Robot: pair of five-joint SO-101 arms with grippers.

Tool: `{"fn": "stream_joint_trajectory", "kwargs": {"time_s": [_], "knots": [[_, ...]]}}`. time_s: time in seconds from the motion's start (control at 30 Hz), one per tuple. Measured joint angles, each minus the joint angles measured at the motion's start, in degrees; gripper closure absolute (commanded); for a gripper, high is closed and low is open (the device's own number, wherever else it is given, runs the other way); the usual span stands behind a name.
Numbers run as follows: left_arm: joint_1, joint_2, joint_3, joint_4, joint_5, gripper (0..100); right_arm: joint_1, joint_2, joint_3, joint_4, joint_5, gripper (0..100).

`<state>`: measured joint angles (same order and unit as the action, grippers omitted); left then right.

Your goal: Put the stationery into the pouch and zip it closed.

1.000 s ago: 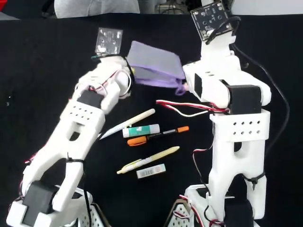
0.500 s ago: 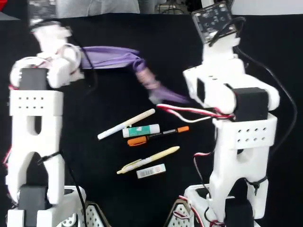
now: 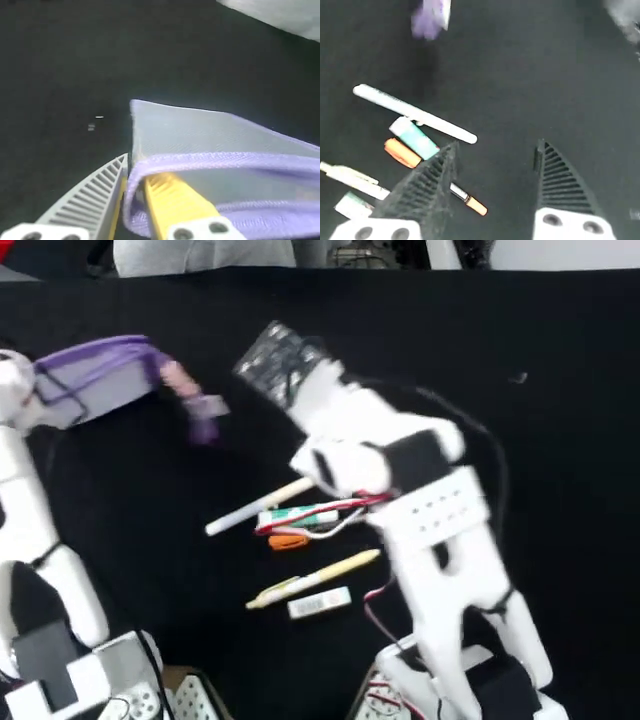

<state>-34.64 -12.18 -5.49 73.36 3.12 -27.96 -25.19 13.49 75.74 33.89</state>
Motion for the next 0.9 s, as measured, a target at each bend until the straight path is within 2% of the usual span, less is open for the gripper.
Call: {"fn": "stream_joint_trajectory", "kwargs": {"time_s": [0.17,0.4,0.63,0.9], "knots": [[-6.2,6.7,-5.3,0.0,0.3,97,-6.9,0.4,9.1,-7.5,1.4,76.5],[-7.3,10.3,-8.3,0.0,0.3,97,-11.0,10.5,13.3,-17.7,1.4,76.6],[-7.3,10.3,-8.3,0.0,0.3,97,-14.7,30.1,7.6,-20.8,1.8,76.6],[-7.3,10.3,-8.3,0.0,0.0,97,-16.2,43.9,-1.1,-20.2,2.7,76.6]]}}
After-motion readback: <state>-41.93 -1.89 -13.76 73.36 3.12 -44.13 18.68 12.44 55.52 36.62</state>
